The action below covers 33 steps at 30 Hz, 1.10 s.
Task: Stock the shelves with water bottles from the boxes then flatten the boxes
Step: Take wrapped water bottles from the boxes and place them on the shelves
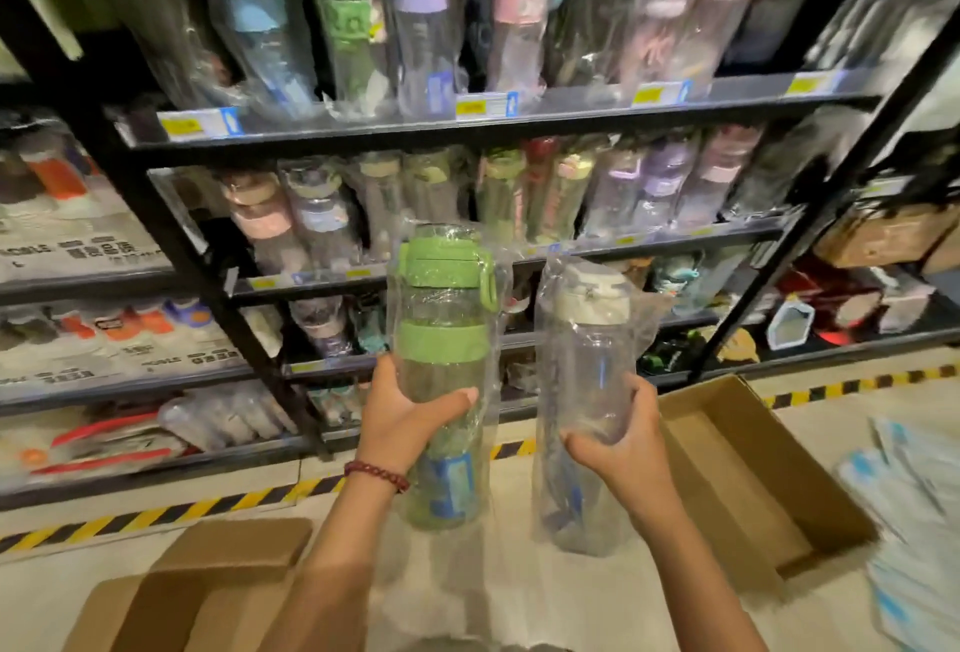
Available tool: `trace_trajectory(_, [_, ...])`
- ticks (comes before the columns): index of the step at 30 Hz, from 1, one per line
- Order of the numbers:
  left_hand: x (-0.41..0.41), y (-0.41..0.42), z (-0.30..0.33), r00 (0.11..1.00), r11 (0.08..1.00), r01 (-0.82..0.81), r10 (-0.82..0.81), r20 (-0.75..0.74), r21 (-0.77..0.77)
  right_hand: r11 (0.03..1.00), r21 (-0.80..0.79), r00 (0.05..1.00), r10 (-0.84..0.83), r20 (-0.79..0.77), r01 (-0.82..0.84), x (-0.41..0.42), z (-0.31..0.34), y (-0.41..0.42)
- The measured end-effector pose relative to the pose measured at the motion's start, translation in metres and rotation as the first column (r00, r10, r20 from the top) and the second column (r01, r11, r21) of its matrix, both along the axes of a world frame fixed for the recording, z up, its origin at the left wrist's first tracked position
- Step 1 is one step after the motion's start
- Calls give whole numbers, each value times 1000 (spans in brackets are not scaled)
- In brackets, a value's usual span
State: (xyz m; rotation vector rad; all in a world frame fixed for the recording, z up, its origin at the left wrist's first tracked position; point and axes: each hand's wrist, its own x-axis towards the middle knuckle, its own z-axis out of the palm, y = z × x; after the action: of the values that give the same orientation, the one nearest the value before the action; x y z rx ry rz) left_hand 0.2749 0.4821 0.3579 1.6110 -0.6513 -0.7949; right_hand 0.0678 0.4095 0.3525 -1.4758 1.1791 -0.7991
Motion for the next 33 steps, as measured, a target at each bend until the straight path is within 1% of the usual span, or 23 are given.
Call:
trace_trajectory(5, [-71, -72, -3, 995, 995, 97, -98, -34, -31, 996, 9, 996, -88, -23, 88, -75, -1, -49])
trace_trajectory(9, [-112, -116, -10, 986, 988, 155, -154, -60, 3, 983, 47, 984, -178, -30, 179, -119, -12, -79])
trace_trajectory(11, [-123, -136, -12, 981, 982, 188, -187, -44, 31, 973, 72, 975, -217, -45, 220, -131, -18, -92])
trace_trajectory(16, [-135, -196, -13, 966, 965, 257, -257, -14, 49, 956, 71, 959, -281, -45, 283, -143, -20, -134])
trace_trajectory(21, [-137, -277, -3, 945, 946, 325, -325, 33, 8, 940, 22, 940, -340, -21, 341, -141, -15, -200])
trace_trajectory(24, [-135, -331, 17, 929, 931, 364, -359, 93, -42, 929, 1, 929, -369, 14, 369, -136, 0, -243])
trace_trajectory(29, [-136, -408, 60, 893, 890, 438, -414, 176, -125, 903, -85, 907, -418, 52, 421, -130, 28, -313])
trace_trajectory(33, [-145, -456, 83, 892, 876, 443, -409, 195, -190, 884, -136, 894, -436, 102, 447, -131, 57, -367])
